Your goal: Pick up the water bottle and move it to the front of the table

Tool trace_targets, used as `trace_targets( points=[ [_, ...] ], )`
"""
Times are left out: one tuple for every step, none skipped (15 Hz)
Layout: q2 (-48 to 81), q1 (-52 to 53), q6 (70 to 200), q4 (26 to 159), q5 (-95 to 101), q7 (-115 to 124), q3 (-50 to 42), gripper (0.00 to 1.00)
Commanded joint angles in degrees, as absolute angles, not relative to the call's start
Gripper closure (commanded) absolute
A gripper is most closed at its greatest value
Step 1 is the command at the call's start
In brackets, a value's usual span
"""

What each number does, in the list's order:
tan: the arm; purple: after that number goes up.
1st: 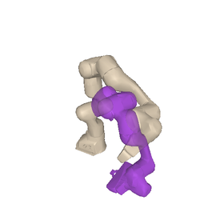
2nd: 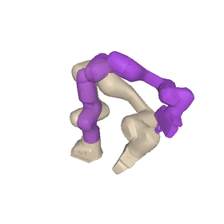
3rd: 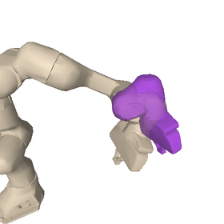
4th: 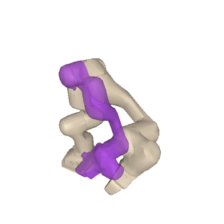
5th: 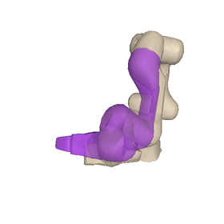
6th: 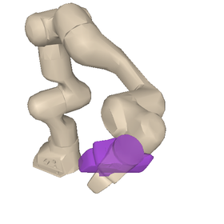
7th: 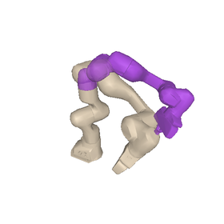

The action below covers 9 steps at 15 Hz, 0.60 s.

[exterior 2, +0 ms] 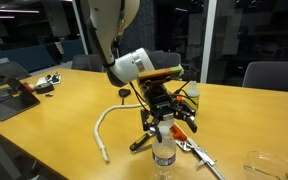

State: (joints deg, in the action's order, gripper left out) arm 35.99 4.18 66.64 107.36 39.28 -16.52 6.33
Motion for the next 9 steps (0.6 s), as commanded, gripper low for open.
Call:
trace_targets(
  points=[
    [36.15,3.89,66.37,107.11,39.35,-15.97,6.71,0.00],
    [36.15,3.91,66.37,107.10,39.35,-15.59,6.68,0.00],
    [36.15,3.92,66.37,107.10,39.34,-15.37,6.67,0.00],
    [36.15,3.93,66.37,107.10,39.34,-15.25,6.66,0.00],
    [36.15,3.93,66.37,107.10,39.34,-15.14,6.66,0.00],
    [36.15,3.93,66.38,107.10,39.34,-15.08,6.65,0.00],
    [36.15,3.94,66.38,107.10,39.34,-15.06,6.65,0.00],
    [36.15,3.94,66.38,107.10,39.34,-15.03,6.65,0.00],
    [36.15,3.94,66.38,107.10,39.34,-15.00,6.65,0.00]
  ],
)
